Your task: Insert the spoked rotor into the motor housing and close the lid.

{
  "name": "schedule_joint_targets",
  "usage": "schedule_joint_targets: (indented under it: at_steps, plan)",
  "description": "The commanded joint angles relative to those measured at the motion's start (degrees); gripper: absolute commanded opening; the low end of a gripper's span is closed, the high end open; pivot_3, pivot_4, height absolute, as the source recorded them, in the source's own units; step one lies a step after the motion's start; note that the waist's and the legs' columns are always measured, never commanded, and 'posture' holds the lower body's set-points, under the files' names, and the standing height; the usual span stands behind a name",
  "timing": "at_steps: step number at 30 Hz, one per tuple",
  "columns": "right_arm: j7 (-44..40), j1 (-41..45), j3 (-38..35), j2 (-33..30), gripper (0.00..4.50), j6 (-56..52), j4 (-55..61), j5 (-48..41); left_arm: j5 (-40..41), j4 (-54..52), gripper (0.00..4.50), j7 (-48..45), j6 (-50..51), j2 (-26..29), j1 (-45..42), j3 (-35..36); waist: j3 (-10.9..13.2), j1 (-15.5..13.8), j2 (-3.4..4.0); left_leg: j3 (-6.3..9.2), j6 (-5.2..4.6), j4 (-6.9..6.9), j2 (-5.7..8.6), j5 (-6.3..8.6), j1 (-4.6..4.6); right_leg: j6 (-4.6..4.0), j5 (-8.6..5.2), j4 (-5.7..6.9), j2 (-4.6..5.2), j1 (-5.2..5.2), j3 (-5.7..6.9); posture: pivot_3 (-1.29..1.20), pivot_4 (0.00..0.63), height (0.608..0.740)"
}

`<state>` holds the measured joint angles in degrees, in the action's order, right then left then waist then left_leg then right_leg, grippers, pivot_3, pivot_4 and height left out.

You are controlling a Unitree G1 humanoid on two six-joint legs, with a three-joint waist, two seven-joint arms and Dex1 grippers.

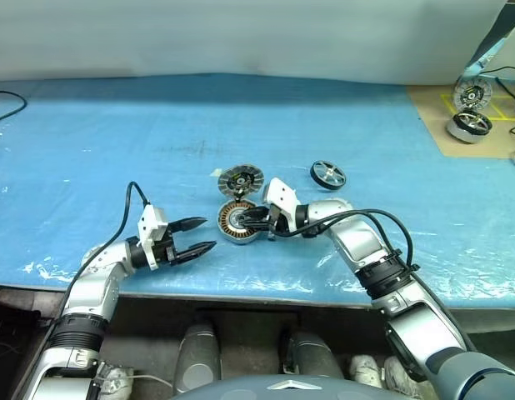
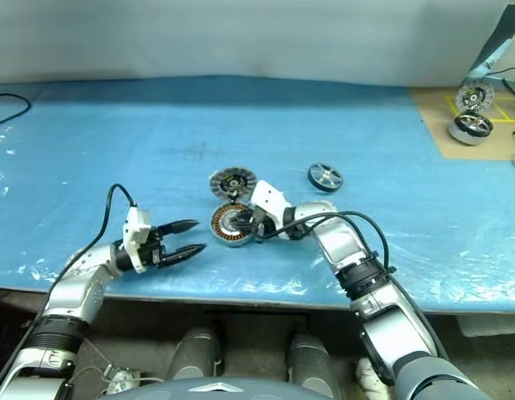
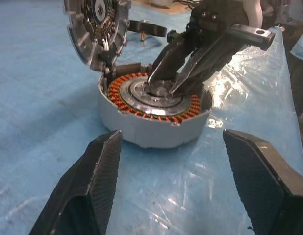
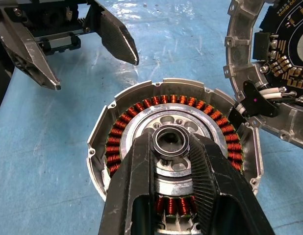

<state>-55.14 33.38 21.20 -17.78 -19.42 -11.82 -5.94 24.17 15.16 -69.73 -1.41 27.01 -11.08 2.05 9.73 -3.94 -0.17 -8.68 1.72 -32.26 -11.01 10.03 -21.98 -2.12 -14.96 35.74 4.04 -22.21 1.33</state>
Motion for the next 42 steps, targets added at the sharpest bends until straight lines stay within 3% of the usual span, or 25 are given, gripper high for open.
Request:
schedule_joint_targets:
  at_steps: [1, 25, 31, 40, 42]
  plan:
    - [-0.3, 1.6, -1.0, 0.6, 0.66, 0.6, 0.2, -0.5, -0.3, -0.9, 3.45, 0.1, -1.2, -0.4, -0.1, -0.1, 0.0, 0.0, 0.0, 0.0, 0.0, 0.0, 0.0, 0.0, 0.0, 0.0, 0.0, 0.0, 0.0, 0.0, 0.0, 0.0, 0.15, 0.74]
    - [0.5, 0.8, -0.6, 0.2, 0.66, 1.1, -2.2, 1.3, -0.9, 0.4, 3.45, -1.2, -1.2, 0.3, -1.1, 0.0, 0.0, 0.0, 0.0, -0.01, -0.02, 0.0, -0.01, -0.01, 0.01, -0.01, 0.01, 0.0, 0.0, 0.01, 0.0, 0.0, 0.15, 0.74]
    - [-1.5, -0.1, -1.1, -1.0, 2.73, -0.5, 0.0, 0.1, -1.4, 0.1, 3.45, -0.3, -0.9, -0.1, -1.0, -0.5, 0.0, 0.0, 0.0, -0.01, -0.03, -0.01, -0.01, -0.01, 0.03, -0.01, 0.01, 0.0, 0.0, 0.03, 0.0, 0.0, 0.15, 0.74]
    - [-1.7, 2.5, -6.8, 1.3, 2.73, -6.6, 3.5, -7.2, -1.2, 0.9, 3.45, -1.0, -1.7, 0.2, -0.5, -0.3, 0.0, -0.1, 0.0, -0.01, -0.05, 0.0, -0.02, -0.02, -0.01, -0.02, 0.01, 0.0, 0.0, -0.01, 0.0, 0.0, 0.15, 0.74]
    - [-1.3, 2.7, -7.5, 1.7, 2.36, -7.1, 3.8, -7.9, -1.0, 0.7, 3.45, -1.2, -1.7, 0.5, -0.3, -0.1, 0.0, -0.1, 0.0, -0.01, -0.06, 0.0, -0.02, -0.02, -0.03, -0.02, 0.01, 0.0, 0.0, -0.03, 0.0, 0.0, 0.15, 0.74]
